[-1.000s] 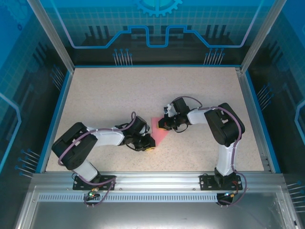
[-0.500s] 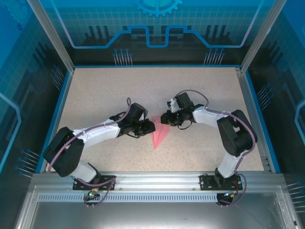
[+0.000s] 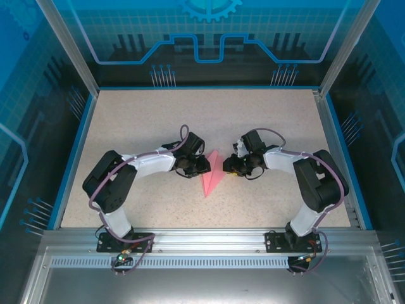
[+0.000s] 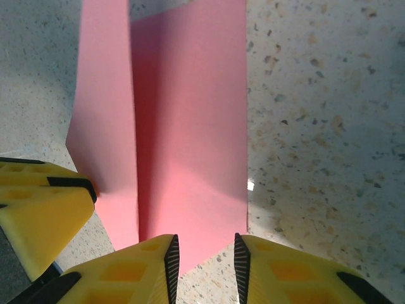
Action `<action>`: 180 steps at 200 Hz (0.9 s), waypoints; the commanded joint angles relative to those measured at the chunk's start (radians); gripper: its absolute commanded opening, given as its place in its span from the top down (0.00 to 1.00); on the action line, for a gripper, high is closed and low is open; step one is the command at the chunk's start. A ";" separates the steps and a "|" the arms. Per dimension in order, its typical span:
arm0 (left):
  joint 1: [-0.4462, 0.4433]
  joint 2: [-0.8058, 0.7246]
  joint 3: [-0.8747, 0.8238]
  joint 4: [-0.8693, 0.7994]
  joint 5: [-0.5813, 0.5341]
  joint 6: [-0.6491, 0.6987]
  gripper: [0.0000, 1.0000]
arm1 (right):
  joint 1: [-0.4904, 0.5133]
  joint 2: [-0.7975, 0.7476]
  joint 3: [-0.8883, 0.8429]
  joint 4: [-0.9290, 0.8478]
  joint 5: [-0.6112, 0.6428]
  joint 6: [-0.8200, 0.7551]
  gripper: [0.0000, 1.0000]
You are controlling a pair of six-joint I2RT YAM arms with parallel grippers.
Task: Fold a paper plane with a square sheet of paper (pick it up from the middle)
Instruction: Fourth fold the wing at the center of the table.
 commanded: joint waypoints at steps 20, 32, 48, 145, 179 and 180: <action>0.002 0.036 0.038 -0.068 -0.021 0.054 0.78 | 0.010 0.022 -0.010 0.002 -0.014 0.031 0.68; 0.000 0.046 0.045 -0.076 -0.021 0.062 0.78 | 0.015 0.015 -0.027 0.012 -0.024 0.050 0.67; -0.001 0.058 0.053 -0.080 -0.016 0.070 0.78 | 0.022 0.006 -0.047 0.034 -0.049 0.079 0.67; -0.002 0.093 0.085 -0.098 0.010 0.095 0.76 | 0.073 -0.012 -0.124 0.156 -0.110 0.282 0.66; -0.004 0.102 0.104 -0.111 0.015 0.106 0.75 | 0.078 0.024 -0.133 0.205 -0.124 0.340 0.66; -0.004 0.102 0.105 -0.112 0.015 0.106 0.75 | 0.078 0.026 -0.132 0.204 -0.123 0.341 0.66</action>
